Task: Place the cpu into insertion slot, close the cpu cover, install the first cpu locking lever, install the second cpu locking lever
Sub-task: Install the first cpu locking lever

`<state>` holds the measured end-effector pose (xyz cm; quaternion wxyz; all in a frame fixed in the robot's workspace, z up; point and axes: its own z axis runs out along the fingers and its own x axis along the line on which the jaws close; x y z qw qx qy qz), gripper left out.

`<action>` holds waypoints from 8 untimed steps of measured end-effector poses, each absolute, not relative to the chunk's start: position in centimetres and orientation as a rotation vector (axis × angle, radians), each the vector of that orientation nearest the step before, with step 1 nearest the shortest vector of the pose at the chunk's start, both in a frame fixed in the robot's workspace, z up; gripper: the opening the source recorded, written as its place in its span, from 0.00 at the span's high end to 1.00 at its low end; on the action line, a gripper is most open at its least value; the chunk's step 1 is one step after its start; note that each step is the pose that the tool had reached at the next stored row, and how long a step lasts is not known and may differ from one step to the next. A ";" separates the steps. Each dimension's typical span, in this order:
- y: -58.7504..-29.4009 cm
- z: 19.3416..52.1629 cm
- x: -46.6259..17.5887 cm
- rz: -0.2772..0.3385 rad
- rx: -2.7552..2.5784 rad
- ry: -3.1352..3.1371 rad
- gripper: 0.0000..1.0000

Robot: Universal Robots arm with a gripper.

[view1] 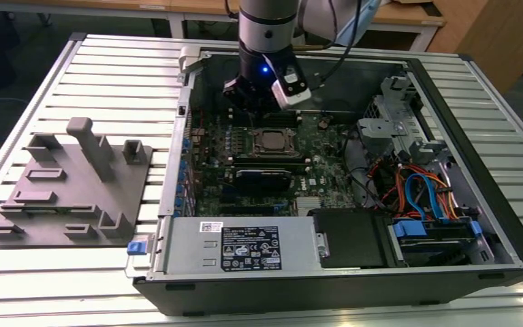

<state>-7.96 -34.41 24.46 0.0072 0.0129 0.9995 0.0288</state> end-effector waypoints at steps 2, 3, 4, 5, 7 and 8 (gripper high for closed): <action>-34.4 24.5 -8.2 0.091 0.040 3.126 0.89; -34.4 24.5 -8.4 0.091 0.040 3.126 0.89; -34.4 24.5 -8.6 0.092 0.040 3.126 0.89; -34.4 24.5 -8.8 0.092 0.040 3.126 0.89; -34.4 24.5 -9.2 0.093 0.040 3.126 0.89; -34.4 24.5 -9.4 0.094 0.039 3.126 0.89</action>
